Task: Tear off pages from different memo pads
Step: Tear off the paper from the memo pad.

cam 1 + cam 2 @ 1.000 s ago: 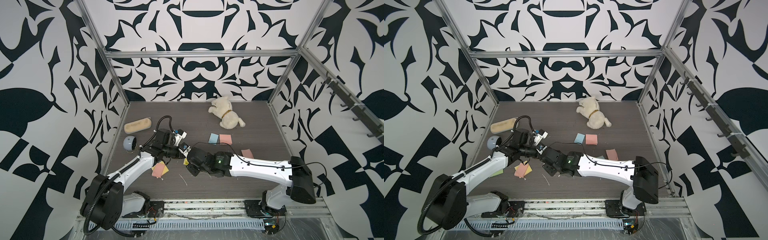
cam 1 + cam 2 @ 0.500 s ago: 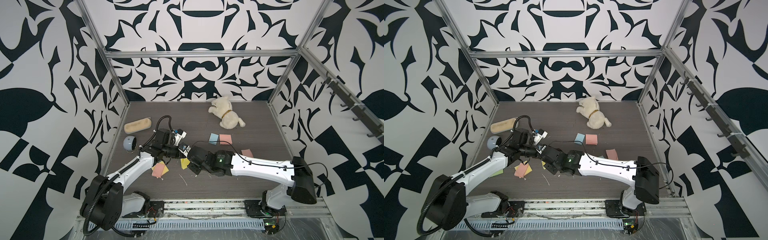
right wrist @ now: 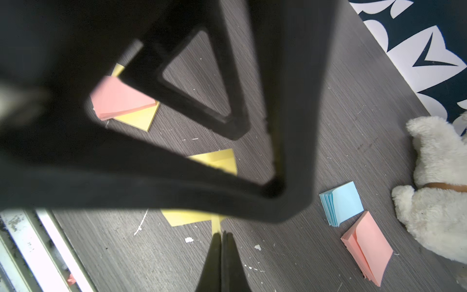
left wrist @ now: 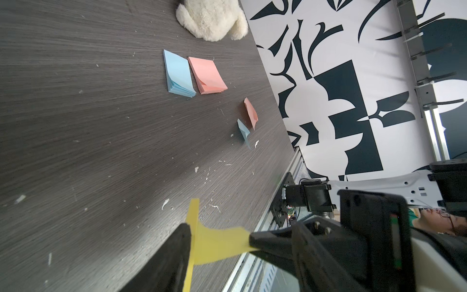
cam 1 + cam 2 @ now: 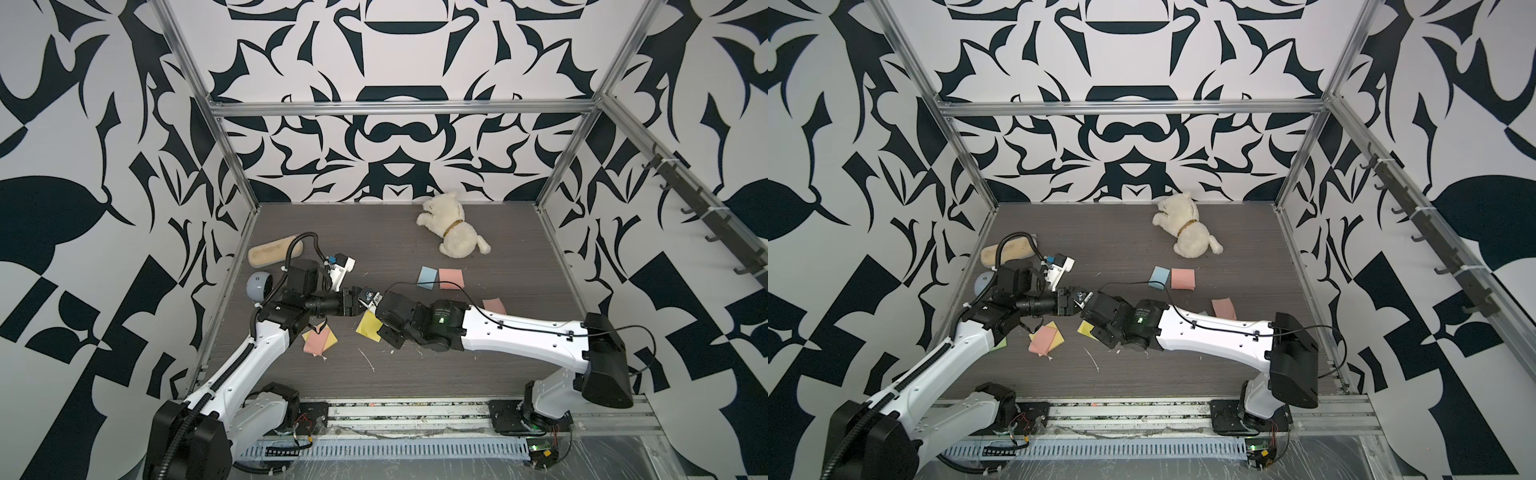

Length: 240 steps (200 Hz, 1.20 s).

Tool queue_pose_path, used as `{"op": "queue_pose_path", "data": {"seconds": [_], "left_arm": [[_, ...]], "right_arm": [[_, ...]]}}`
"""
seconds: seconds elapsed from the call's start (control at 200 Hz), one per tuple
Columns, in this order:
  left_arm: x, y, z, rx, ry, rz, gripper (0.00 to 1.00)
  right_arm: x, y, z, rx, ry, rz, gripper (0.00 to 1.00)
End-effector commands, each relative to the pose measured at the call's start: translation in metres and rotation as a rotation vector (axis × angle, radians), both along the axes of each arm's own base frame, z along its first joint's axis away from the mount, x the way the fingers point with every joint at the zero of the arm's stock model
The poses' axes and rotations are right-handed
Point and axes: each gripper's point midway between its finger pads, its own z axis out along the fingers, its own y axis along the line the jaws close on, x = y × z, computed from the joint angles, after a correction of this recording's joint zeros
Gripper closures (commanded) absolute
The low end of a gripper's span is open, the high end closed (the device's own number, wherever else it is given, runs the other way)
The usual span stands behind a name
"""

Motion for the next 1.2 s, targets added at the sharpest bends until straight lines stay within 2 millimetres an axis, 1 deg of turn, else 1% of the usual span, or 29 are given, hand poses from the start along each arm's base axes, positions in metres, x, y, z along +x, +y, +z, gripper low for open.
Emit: {"op": "queue_pose_path", "data": {"seconds": [0.0,0.115,0.21,0.29,0.425,0.53,0.605,0.75,0.805,0.88,1.005,1.125,1.195], "left_arm": [[-0.01,0.005,-0.014,0.038,0.03,-0.009,0.33],[-0.015,0.005,-0.016,0.047,0.036,-0.024,0.33],[-0.028,0.003,-0.026,0.105,0.036,-0.072,0.31],[-0.034,-0.001,-0.027,0.124,0.021,-0.101,0.31],[-0.034,-0.001,-0.026,0.131,0.018,-0.102,0.31],[-0.032,-0.002,-0.027,0.135,0.013,-0.103,0.31],[-0.027,-0.003,-0.029,0.147,0.01,-0.102,0.33],[-0.019,-0.009,-0.028,0.151,0.022,-0.122,0.4],[-0.019,-0.012,-0.028,0.15,0.028,-0.133,0.43],[-0.02,-0.015,-0.03,0.146,0.036,-0.152,0.51],[-0.022,-0.016,-0.031,0.146,0.048,-0.168,0.74],[-0.02,-0.016,-0.031,0.147,0.037,-0.171,0.9],[-0.018,-0.017,-0.028,0.149,0.021,-0.169,0.98]], "right_arm": [[0.008,0.0,0.04,0.082,-0.046,-0.009,1.0],[0.009,-0.003,0.046,0.081,-0.055,-0.005,1.0],[0.01,-0.005,0.05,0.079,-0.062,-0.001,1.0],[0.011,-0.007,0.052,0.078,-0.065,-0.003,1.0],[0.015,-0.012,0.054,0.075,-0.072,-0.013,1.0],[0.017,-0.012,0.06,0.084,-0.08,-0.006,1.0],[0.016,-0.01,0.063,0.091,-0.081,0.005,1.0],[0.015,-0.009,0.069,0.109,-0.084,0.014,1.0],[0.015,-0.009,0.071,0.112,-0.087,0.012,1.0],[0.016,-0.01,0.073,0.124,-0.089,0.004,1.0],[0.017,-0.013,0.075,0.145,-0.082,-0.01,1.0],[0.018,-0.015,0.077,0.168,-0.068,-0.018,1.0],[0.014,-0.015,0.079,0.191,-0.042,-0.001,1.0]]}}
